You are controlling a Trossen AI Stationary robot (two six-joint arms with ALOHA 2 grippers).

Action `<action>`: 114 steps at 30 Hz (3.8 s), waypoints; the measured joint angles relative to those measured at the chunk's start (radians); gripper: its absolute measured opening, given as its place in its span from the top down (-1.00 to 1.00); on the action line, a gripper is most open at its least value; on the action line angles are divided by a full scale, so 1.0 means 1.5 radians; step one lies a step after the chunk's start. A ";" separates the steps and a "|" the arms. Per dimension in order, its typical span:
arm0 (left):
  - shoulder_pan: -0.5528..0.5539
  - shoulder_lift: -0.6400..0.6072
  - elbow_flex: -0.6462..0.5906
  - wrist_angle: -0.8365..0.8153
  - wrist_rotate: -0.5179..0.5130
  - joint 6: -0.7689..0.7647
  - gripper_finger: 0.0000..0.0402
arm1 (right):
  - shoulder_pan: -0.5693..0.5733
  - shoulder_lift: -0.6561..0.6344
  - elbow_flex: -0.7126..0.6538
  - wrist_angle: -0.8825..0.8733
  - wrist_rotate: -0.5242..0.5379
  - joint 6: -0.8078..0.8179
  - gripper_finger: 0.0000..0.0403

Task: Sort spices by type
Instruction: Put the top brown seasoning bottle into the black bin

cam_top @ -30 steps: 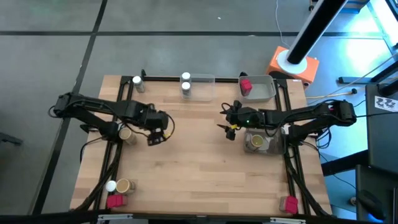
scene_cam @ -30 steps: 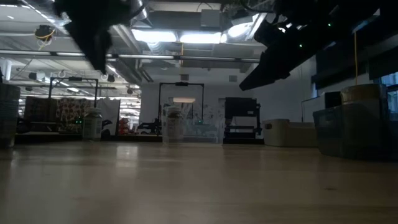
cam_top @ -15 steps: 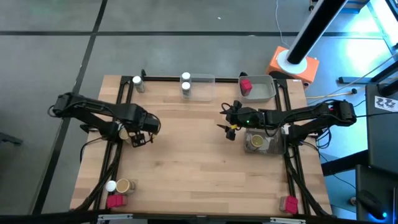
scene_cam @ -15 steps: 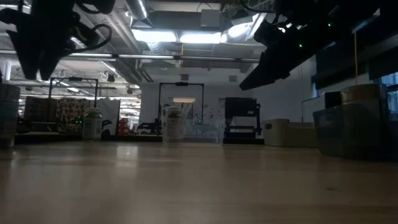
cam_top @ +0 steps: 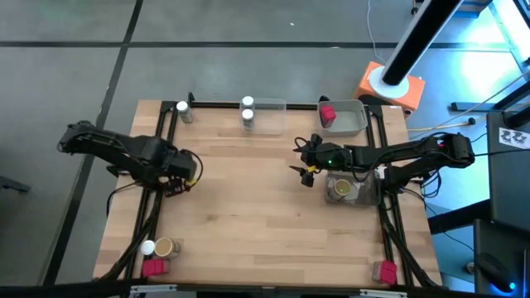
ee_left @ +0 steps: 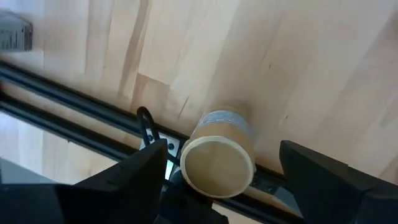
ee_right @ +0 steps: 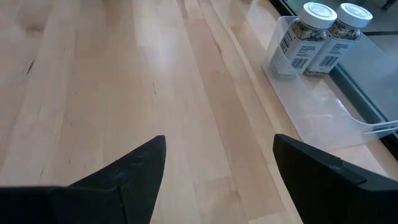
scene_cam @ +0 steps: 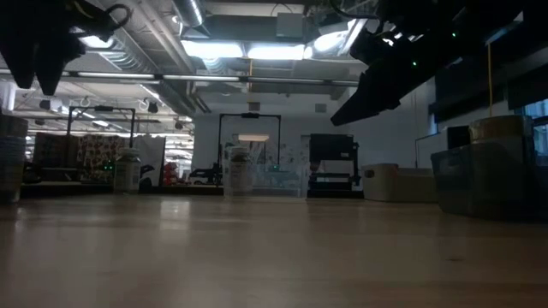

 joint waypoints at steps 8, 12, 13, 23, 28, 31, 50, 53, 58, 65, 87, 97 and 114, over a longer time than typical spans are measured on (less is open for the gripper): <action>-0.042 -0.057 -0.096 0.008 0.010 -0.060 -0.46 | 0.000 0.000 0.000 -0.004 0.000 0.000 -0.47; -0.049 -0.079 -0.109 0.014 0.030 -0.084 -0.46 | 0.000 0.000 0.000 -0.003 0.000 0.000 -0.47; -0.051 -0.082 -0.111 0.017 0.030 -0.086 -0.46 | 0.000 0.000 0.000 -0.003 0.000 0.000 -0.47; -0.052 -0.092 -0.115 0.033 0.019 -0.081 -0.46 | 0.000 0.000 0.000 -0.003 0.000 0.000 -0.47; -0.052 -0.092 -0.130 0.040 0.016 -0.081 -0.46 | 0.000 0.000 0.000 -0.005 0.000 0.000 -0.47; -0.051 -0.090 -0.137 0.070 0.017 -0.062 -0.45 | 0.000 0.000 0.000 -0.009 0.000 0.000 -0.47; -0.050 -0.084 -0.144 0.077 0.010 -0.049 -0.45 | 0.000 0.000 0.000 -0.008 0.000 0.000 -0.47; -0.050 -0.084 -0.144 0.094 0.008 -0.044 -0.45 | 0.000 0.000 0.000 -0.008 0.000 0.000 -0.47; -0.050 -0.084 -0.143 0.116 0.004 -0.027 -0.45 | 0.000 0.000 0.000 -0.007 0.000 0.000 -0.47; -0.050 -0.084 -0.143 0.116 0.006 -0.028 -0.45 | 0.000 0.000 0.000 -0.007 0.000 0.000 -0.47; -0.050 -0.085 -0.102 0.097 -0.006 -0.047 -0.68 | 0.000 -0.001 0.001 0.005 0.000 -0.001 -0.47; -0.050 -0.085 -0.105 0.093 -0.007 -0.065 -0.98 | 0.000 -0.001 0.001 0.003 0.000 -0.001 -0.47; -0.050 -0.085 -0.147 0.080 -0.007 -0.053 -0.99 | 0.000 -0.001 0.001 0.002 0.000 -0.001 -0.47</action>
